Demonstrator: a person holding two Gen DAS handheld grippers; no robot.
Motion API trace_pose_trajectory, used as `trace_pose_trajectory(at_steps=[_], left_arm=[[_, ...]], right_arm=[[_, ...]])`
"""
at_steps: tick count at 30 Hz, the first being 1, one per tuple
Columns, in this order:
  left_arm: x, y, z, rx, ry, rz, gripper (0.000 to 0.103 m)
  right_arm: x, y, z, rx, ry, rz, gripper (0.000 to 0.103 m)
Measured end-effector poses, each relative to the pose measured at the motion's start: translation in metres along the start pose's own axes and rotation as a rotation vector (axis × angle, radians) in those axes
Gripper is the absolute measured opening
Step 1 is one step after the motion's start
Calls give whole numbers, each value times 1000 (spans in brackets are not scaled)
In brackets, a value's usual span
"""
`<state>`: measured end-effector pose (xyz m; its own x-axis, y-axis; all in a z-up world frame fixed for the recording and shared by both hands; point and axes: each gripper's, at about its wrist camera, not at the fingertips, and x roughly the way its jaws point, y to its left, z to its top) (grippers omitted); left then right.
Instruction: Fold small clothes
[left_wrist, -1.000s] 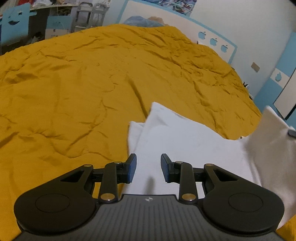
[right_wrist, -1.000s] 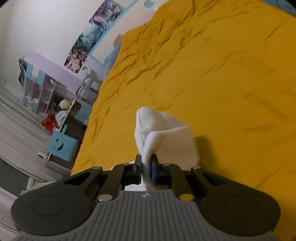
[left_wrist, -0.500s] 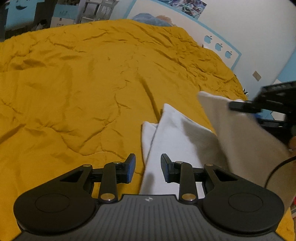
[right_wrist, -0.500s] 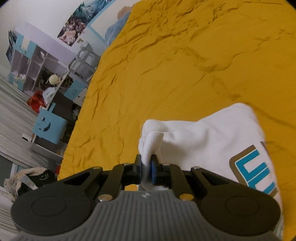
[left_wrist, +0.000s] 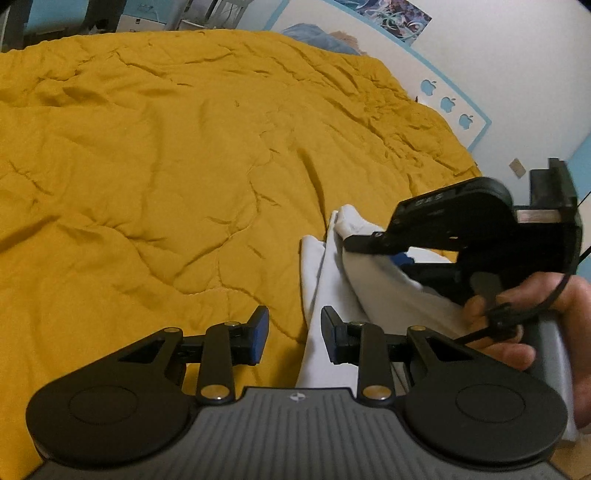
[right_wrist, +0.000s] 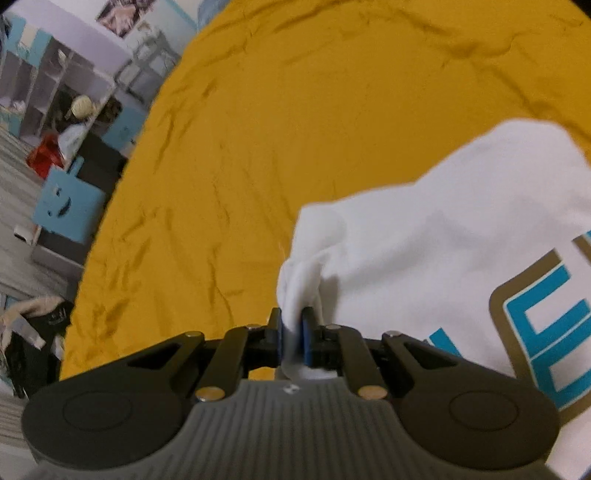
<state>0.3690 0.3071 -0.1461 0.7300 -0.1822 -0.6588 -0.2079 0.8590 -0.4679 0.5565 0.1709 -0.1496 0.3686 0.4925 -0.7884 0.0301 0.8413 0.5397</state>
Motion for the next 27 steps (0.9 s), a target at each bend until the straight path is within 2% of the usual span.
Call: trace_pose_trajectory(at_steps=[1,3,5,9,14,16,20,27], left_arm=[[-1,0,0,-1,1,3,35],[-7,1,0,-8,0,8,35],[-17,3,-1,-19,-8,7,35],[-44,10,-7,-74,-42,-39,35],[-79,21,-18,-168,-72,-114,36],[-90,25,-24,-202,-74,-154,43],[-98,34,-39,-265,-50,-235,51],[-79,39,-64,-384,44,-339,56]], right_arm=[[5,0,-1,-1,13,-6,7],[3,1,-2,-20,22,-1,16],[-10,12,-8,-67,38,48,26],[-57,31,-26,-145,46,178,26],[-127,25,-60,-276,-22,225,26],[-152,10,-75,-307,-57,210,27],[-190,-33,-99,-343,-112,134,27],[-207,-117,-144,-332,-85,-24,28]])
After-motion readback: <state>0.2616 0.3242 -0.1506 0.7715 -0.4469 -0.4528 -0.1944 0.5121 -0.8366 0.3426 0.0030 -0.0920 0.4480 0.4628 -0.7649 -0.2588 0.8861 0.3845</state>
